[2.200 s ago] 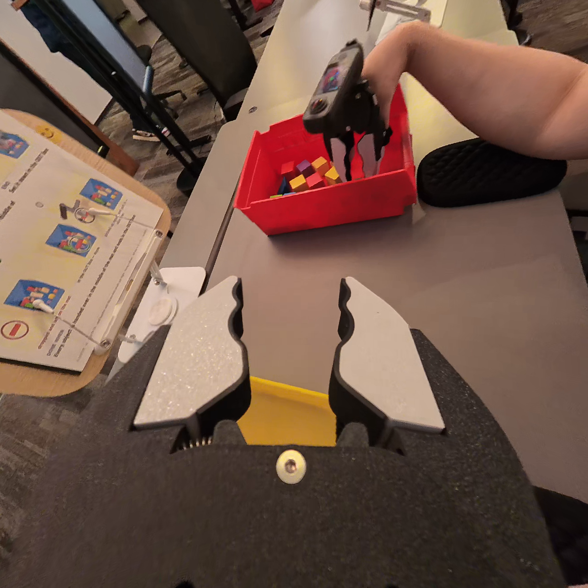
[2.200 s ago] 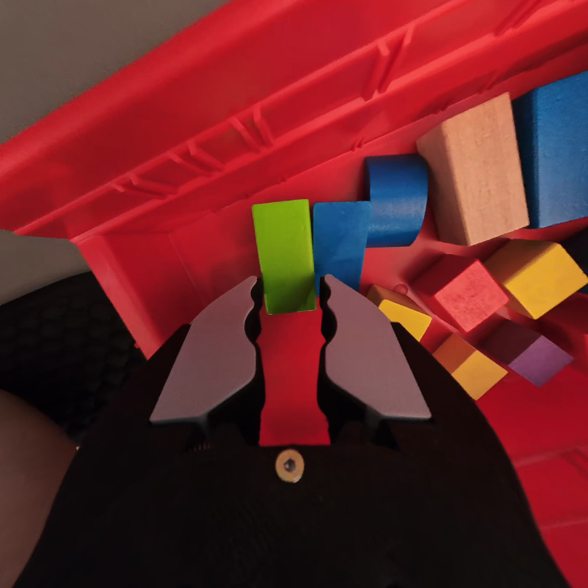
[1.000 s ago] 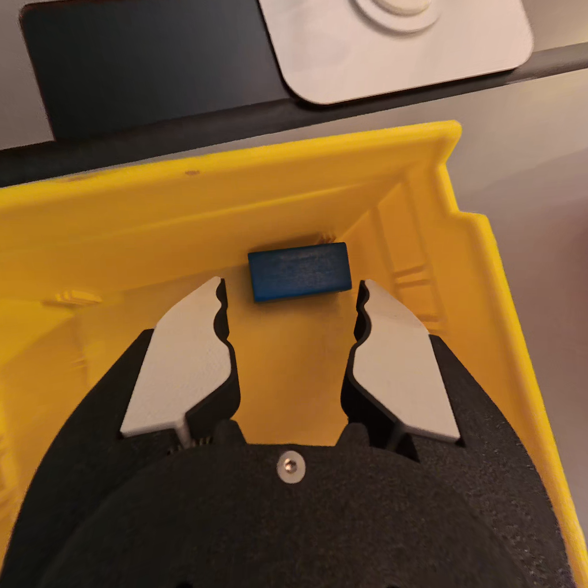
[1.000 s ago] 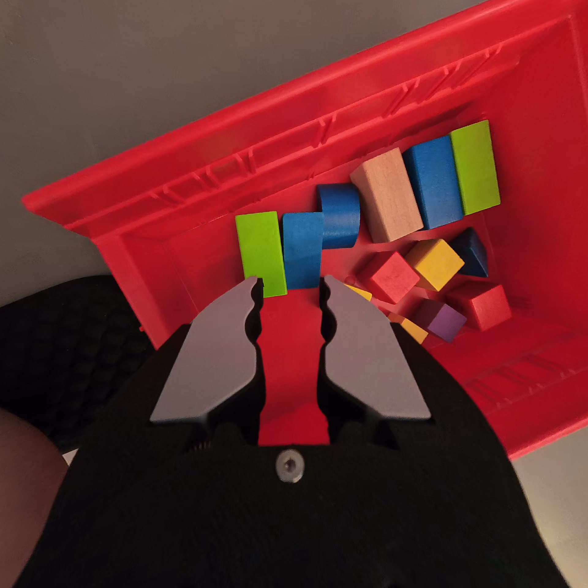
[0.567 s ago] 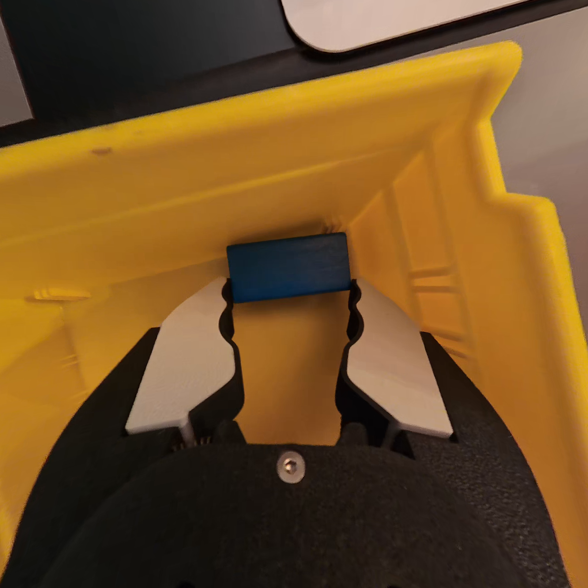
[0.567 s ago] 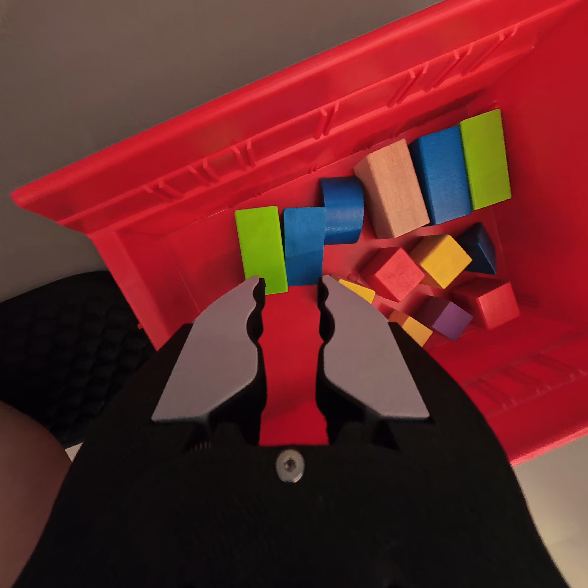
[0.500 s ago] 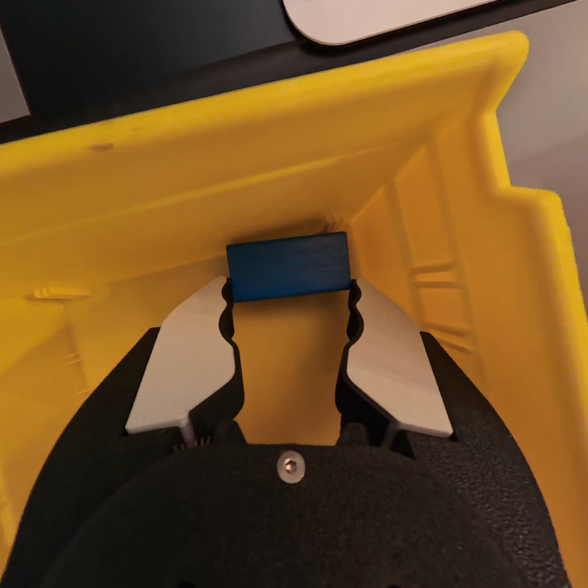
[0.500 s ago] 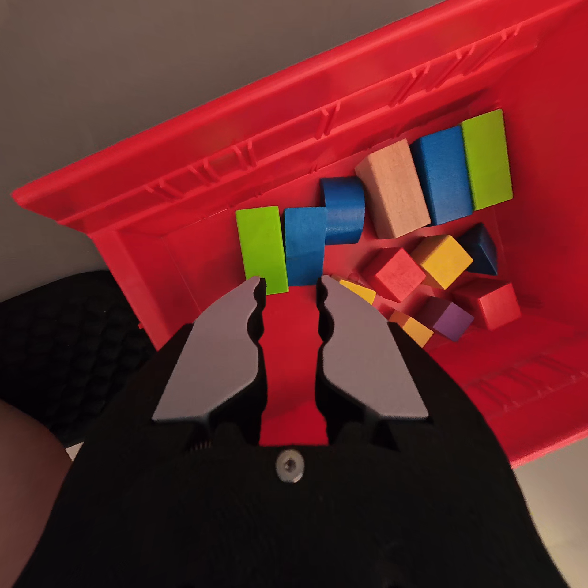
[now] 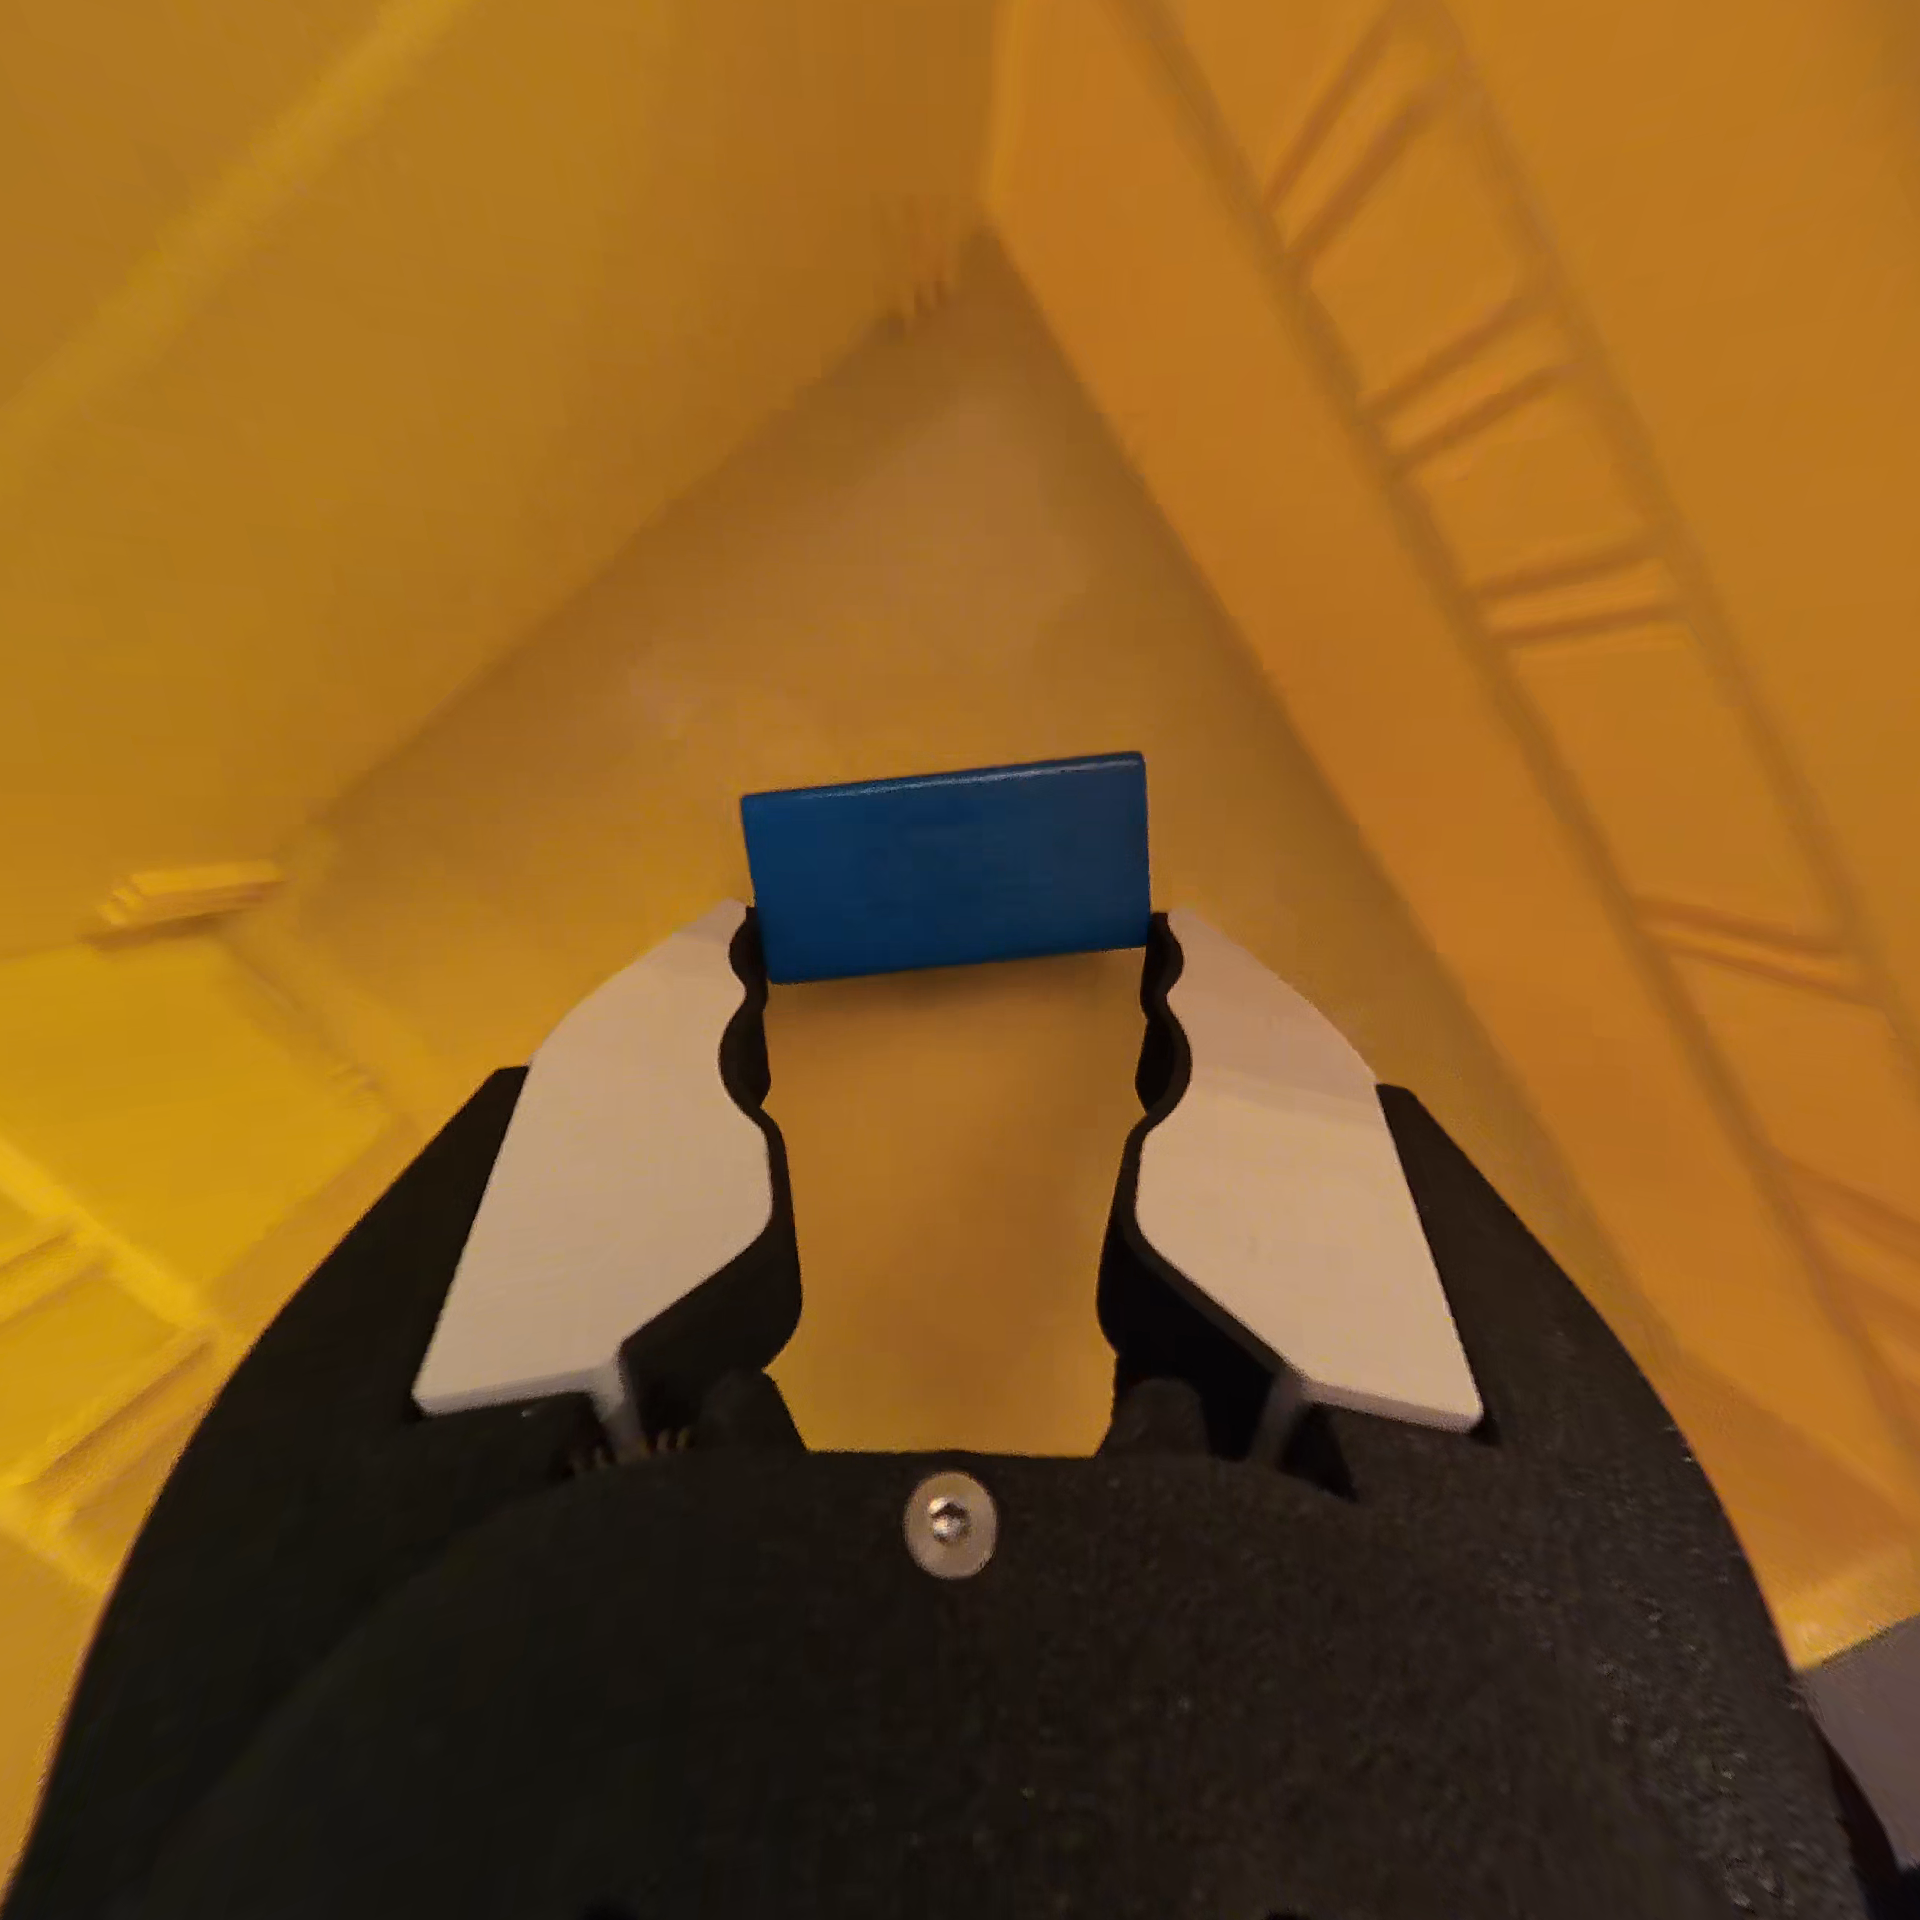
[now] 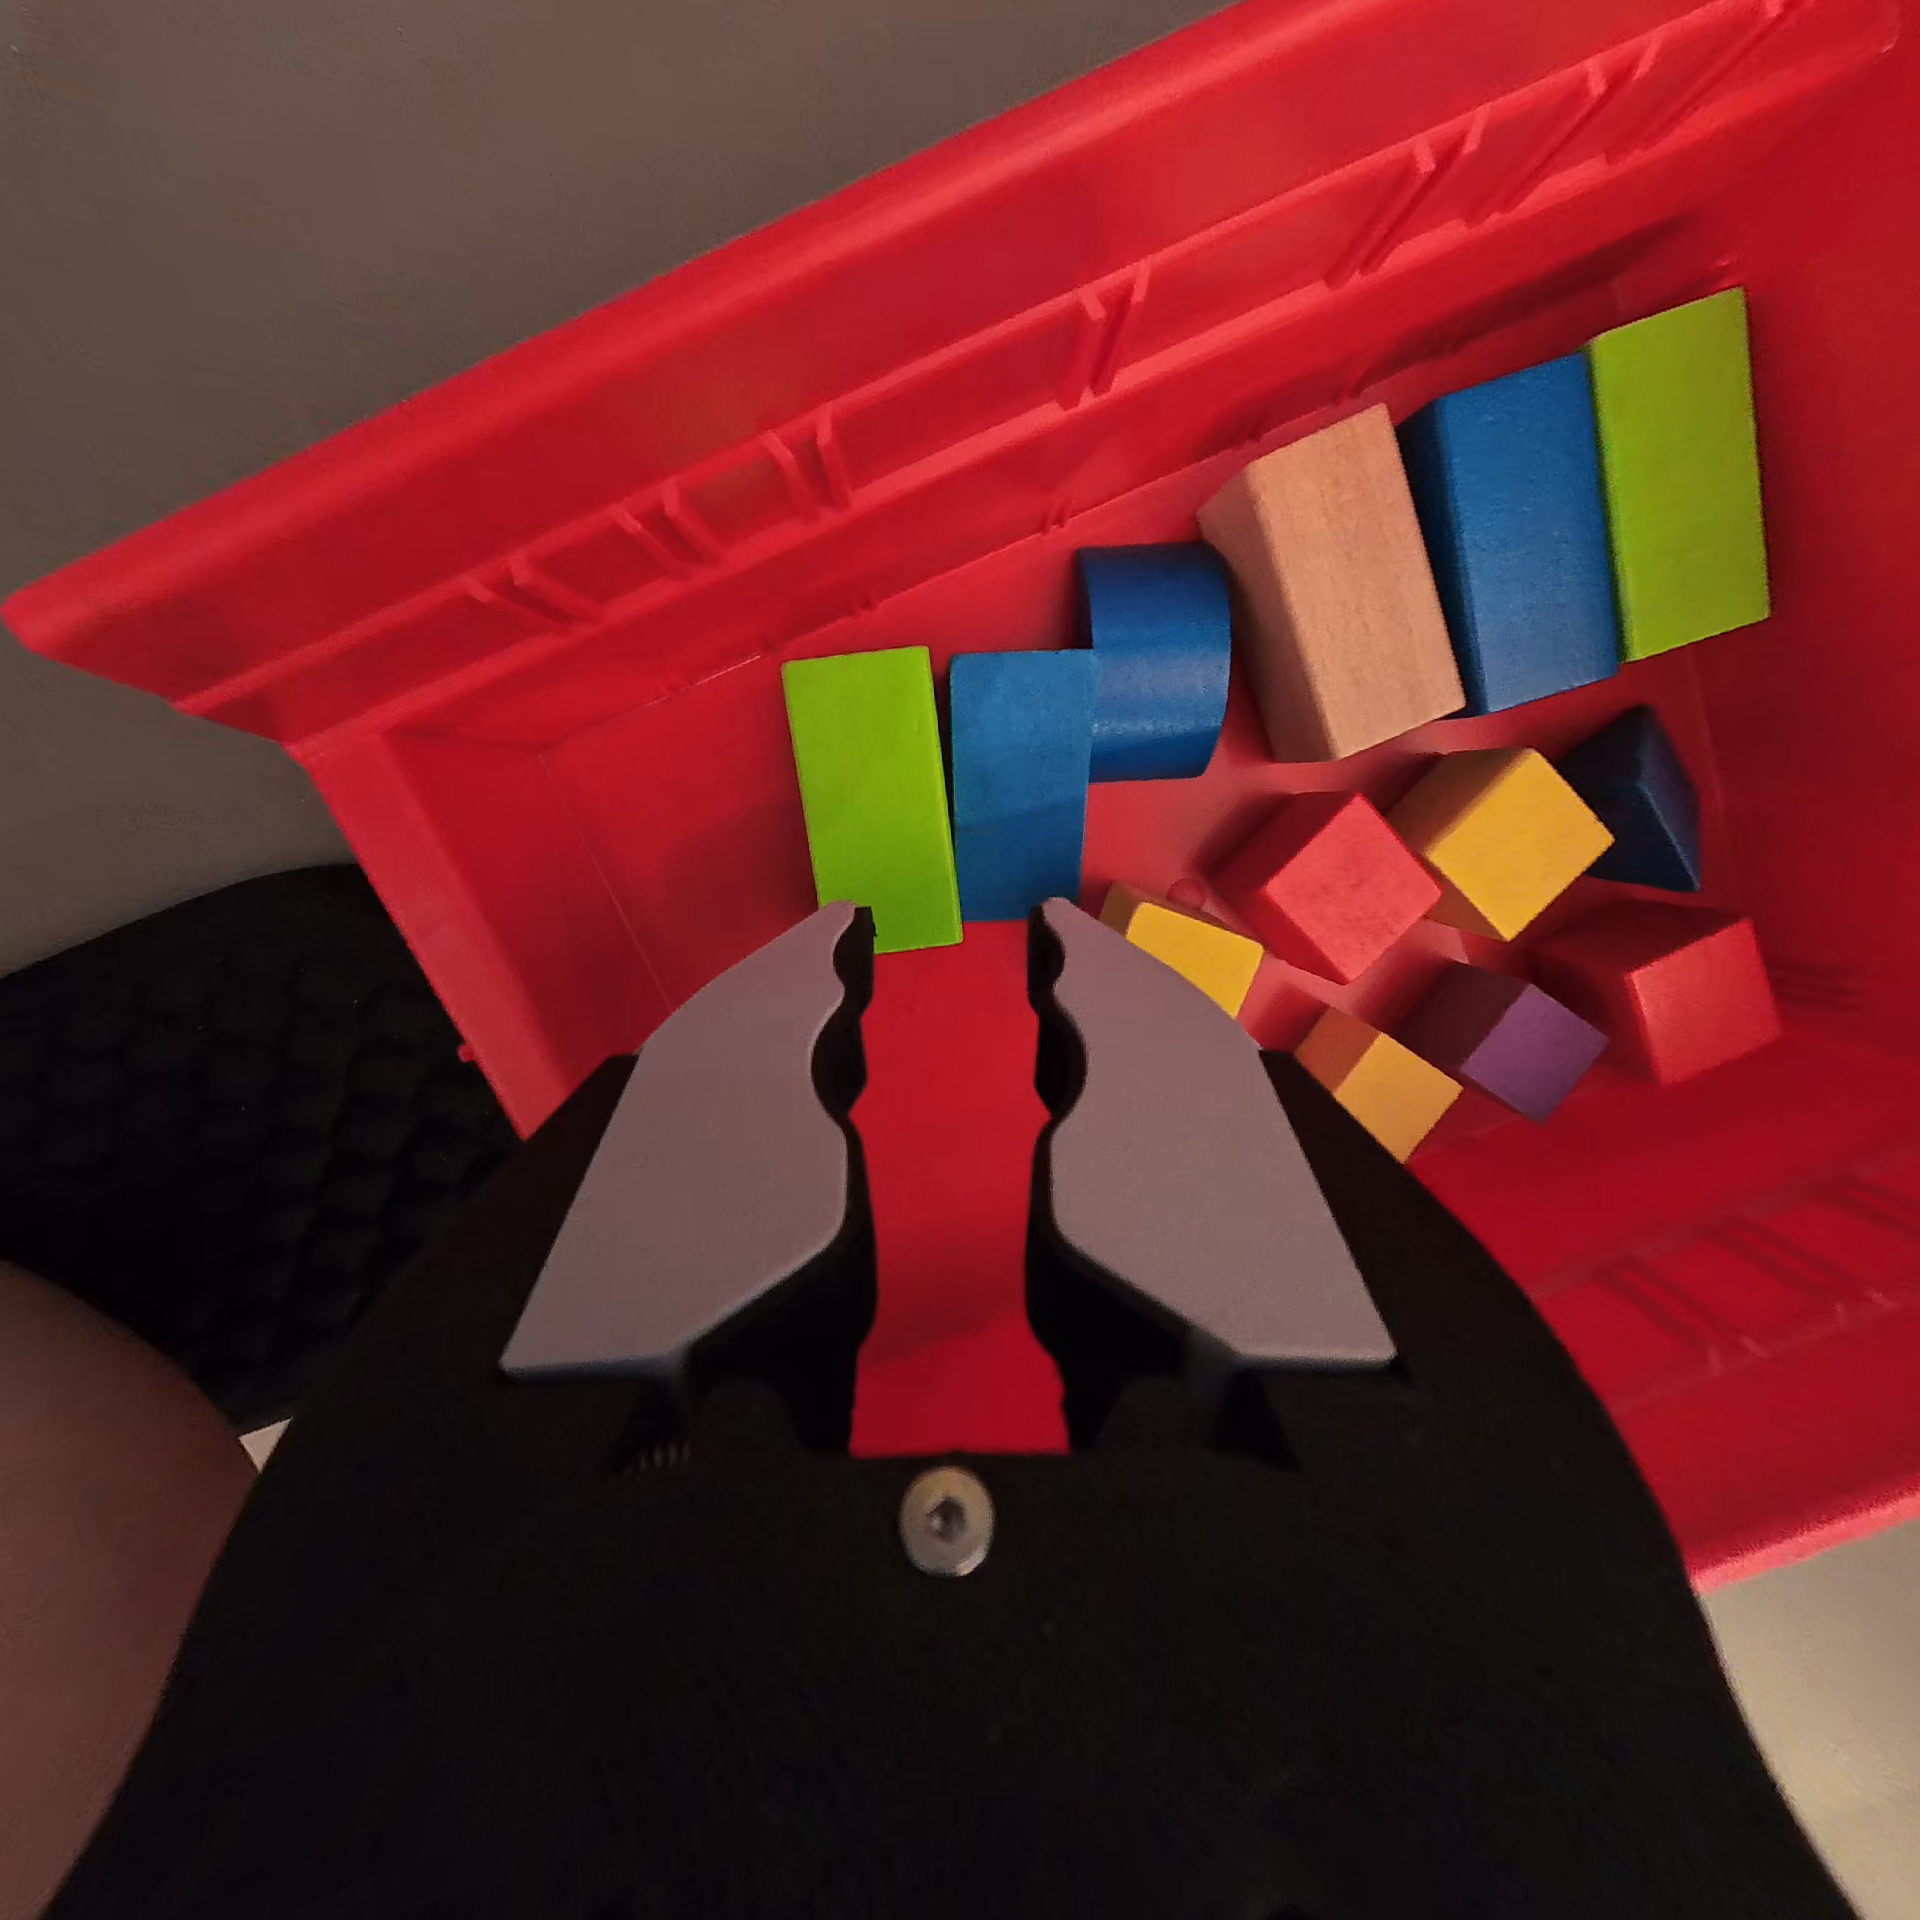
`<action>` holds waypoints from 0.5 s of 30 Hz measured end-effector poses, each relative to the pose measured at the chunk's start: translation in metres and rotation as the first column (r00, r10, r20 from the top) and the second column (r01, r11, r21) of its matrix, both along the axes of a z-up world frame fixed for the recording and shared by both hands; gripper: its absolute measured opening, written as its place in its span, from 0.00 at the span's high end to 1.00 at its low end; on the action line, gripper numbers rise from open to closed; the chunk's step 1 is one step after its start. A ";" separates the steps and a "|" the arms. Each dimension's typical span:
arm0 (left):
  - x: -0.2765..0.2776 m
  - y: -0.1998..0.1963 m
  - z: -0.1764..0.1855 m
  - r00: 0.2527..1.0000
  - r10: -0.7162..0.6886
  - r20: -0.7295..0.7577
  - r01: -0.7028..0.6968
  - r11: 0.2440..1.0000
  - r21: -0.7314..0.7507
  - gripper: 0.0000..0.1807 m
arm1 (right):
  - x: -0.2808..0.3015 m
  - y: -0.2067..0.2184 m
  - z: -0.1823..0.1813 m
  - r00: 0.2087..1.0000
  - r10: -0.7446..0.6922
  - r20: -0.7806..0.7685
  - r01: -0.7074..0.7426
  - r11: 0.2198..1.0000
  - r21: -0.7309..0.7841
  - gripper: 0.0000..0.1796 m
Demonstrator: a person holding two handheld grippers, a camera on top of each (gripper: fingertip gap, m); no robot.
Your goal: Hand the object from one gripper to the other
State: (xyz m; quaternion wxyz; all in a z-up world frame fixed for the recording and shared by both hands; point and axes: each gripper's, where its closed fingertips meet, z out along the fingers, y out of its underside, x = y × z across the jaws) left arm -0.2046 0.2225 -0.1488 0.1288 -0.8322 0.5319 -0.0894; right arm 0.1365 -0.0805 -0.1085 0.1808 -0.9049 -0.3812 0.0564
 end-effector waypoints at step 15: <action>-0.001 0.010 -0.001 0.997 -0.014 -0.073 0.022 0.995 0.099 0.61 | -0.006 0.003 0.009 1.000 0.023 -0.012 -0.022 0.999 0.046 0.84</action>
